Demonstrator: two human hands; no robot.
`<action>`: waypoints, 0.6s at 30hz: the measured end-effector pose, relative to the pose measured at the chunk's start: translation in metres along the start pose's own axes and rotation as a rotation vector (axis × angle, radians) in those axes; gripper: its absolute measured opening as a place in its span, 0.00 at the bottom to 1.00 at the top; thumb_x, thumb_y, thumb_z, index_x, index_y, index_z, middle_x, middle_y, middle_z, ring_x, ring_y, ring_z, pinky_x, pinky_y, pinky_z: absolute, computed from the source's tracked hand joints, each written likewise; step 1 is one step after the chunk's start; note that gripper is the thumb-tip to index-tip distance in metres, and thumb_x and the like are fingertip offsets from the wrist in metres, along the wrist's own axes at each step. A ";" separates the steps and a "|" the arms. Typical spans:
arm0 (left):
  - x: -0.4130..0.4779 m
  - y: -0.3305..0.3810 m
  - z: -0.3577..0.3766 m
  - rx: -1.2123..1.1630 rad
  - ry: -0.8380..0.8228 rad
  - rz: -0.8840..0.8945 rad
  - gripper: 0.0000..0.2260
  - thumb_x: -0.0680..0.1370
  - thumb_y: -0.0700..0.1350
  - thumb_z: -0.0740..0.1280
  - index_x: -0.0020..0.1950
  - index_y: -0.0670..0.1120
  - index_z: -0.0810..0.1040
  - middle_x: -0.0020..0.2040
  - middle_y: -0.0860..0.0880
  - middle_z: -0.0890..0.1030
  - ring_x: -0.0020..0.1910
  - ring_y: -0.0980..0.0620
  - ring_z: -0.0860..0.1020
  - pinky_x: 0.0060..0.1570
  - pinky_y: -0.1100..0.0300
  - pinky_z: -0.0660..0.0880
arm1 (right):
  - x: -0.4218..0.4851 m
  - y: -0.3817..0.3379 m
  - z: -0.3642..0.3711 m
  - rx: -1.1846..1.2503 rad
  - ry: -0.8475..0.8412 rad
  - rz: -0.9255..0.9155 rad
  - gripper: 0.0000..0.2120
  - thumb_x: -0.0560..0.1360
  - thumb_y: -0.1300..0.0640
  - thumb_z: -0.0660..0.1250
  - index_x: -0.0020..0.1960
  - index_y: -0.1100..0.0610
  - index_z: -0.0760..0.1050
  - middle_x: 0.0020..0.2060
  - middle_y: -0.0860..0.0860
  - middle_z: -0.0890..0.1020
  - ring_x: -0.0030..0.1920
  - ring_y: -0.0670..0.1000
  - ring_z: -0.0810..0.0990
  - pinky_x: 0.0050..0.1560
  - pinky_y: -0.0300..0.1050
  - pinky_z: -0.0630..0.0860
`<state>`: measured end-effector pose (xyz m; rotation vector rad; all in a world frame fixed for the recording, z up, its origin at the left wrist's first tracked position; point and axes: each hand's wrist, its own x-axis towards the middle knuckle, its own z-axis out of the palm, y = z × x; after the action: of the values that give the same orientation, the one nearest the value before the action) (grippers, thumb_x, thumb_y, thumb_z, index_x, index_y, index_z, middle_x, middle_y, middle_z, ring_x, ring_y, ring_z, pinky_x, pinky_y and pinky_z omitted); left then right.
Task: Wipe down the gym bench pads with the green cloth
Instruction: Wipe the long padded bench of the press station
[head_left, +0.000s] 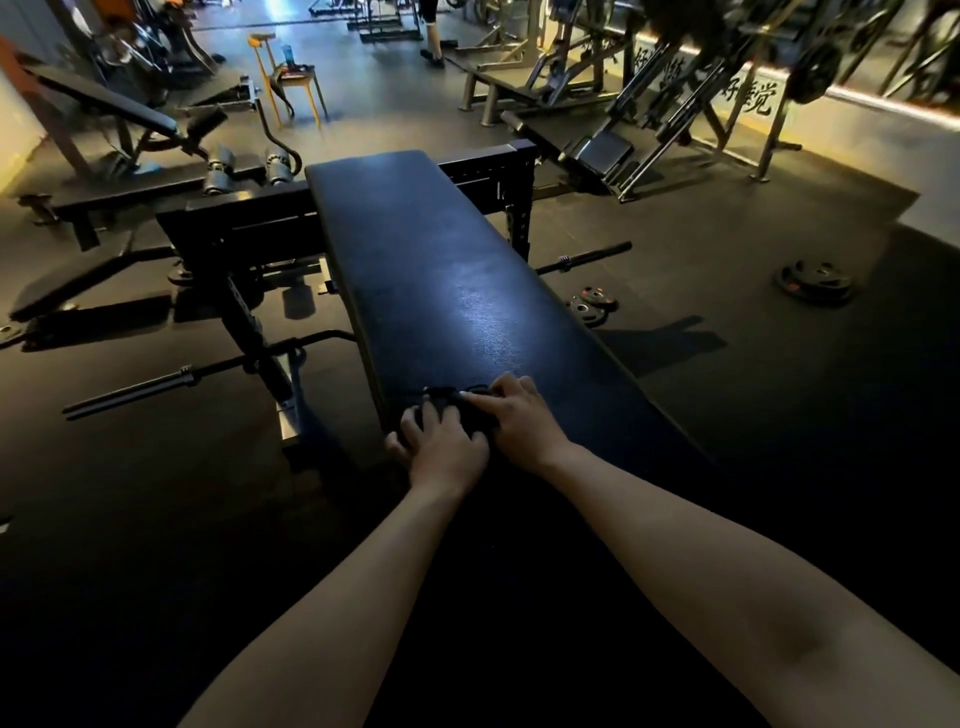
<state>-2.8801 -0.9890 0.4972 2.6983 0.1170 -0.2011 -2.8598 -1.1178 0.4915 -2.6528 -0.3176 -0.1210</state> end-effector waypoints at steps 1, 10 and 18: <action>0.004 0.010 0.003 0.008 -0.023 0.014 0.26 0.79 0.55 0.60 0.76 0.49 0.65 0.81 0.46 0.55 0.77 0.42 0.50 0.74 0.40 0.47 | 0.001 0.009 -0.006 -0.001 0.001 0.019 0.22 0.77 0.57 0.64 0.69 0.43 0.75 0.53 0.56 0.72 0.55 0.60 0.68 0.62 0.51 0.70; 0.009 0.055 0.022 0.038 -0.092 0.000 0.26 0.80 0.58 0.57 0.79 0.65 0.57 0.83 0.51 0.45 0.78 0.44 0.44 0.72 0.38 0.41 | -0.001 0.147 -0.073 -0.050 0.127 0.407 0.28 0.74 0.65 0.58 0.69 0.43 0.75 0.57 0.56 0.69 0.57 0.60 0.67 0.64 0.49 0.69; 0.014 0.103 0.033 0.102 -0.069 0.064 0.27 0.79 0.55 0.60 0.79 0.56 0.61 0.83 0.50 0.47 0.78 0.43 0.47 0.74 0.40 0.46 | 0.011 0.106 -0.044 -0.036 -0.022 0.126 0.23 0.77 0.51 0.62 0.71 0.41 0.71 0.59 0.57 0.71 0.60 0.62 0.68 0.64 0.54 0.67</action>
<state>-2.8583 -1.0955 0.5081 2.7879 -0.0007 -0.2877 -2.8246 -1.2277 0.4853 -2.7032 -0.1561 -0.0575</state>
